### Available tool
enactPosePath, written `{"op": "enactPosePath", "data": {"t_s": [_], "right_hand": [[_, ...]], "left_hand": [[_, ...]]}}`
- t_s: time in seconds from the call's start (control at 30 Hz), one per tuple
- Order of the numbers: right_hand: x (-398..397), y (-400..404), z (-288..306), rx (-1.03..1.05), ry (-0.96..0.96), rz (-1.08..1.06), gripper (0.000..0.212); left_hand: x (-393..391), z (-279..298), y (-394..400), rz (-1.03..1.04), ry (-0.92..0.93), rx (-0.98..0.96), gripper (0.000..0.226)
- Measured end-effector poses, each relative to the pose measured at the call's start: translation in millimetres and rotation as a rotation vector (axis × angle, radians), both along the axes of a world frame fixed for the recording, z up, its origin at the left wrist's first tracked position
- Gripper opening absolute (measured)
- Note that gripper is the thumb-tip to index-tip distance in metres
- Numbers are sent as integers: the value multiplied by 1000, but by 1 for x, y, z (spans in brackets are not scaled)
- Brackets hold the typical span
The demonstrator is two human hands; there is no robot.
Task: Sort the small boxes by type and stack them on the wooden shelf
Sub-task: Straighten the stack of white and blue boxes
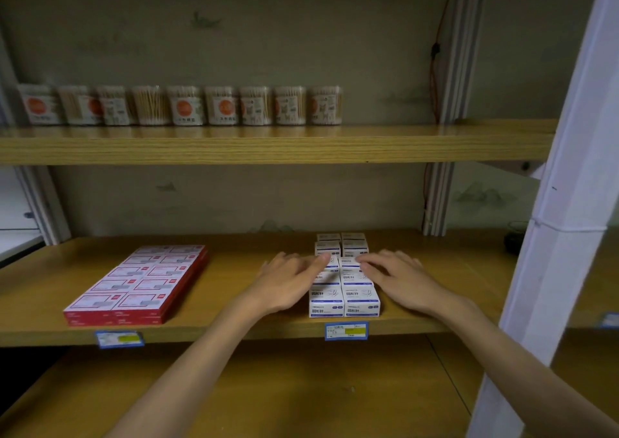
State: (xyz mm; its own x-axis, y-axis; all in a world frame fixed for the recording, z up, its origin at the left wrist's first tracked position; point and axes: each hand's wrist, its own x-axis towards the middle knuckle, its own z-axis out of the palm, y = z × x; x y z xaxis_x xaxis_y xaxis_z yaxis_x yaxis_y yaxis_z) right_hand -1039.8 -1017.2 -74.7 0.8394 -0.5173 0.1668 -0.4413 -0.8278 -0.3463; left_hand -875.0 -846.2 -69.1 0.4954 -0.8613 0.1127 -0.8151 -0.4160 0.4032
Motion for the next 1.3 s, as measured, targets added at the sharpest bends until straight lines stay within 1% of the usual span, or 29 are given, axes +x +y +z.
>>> {"op": "enactPosePath", "data": {"t_s": [0.23,0.33,0.47,0.6,0.73,0.83,0.97,1.1,1.23,1.3], "right_hand": [[-4,5,-4,-11,-24,16,43],[-5,5,-4,28,-47,31,44],[-5,-1,-2,86,-76,48,43],[6,-9,0,37,-100,-31,47],[22,-23,-2,18,-60,-61,51],[29,-28,-4,30,-41,-57,53],[31,-28,-7,17,-15,-47,60],[30,-23,-3,-8,4,-45,51],[31,-22,-1,-35,18,-37,50],[33,-22,1,-44,30,-36,50]], "left_hand": [[-3,-1,6,-28,-37,-3,67],[2,-5,5,-59,-27,-34,66],[9,-6,3,-46,59,-67,68],[15,-1,-9,-3,143,-149,73],[16,2,-23,24,183,-106,65],[15,5,-31,37,198,-73,65],[15,5,-32,46,183,-63,65],[18,1,-28,59,171,-91,69],[14,1,-24,49,135,-91,63],[14,2,-24,43,130,-88,64]]}}
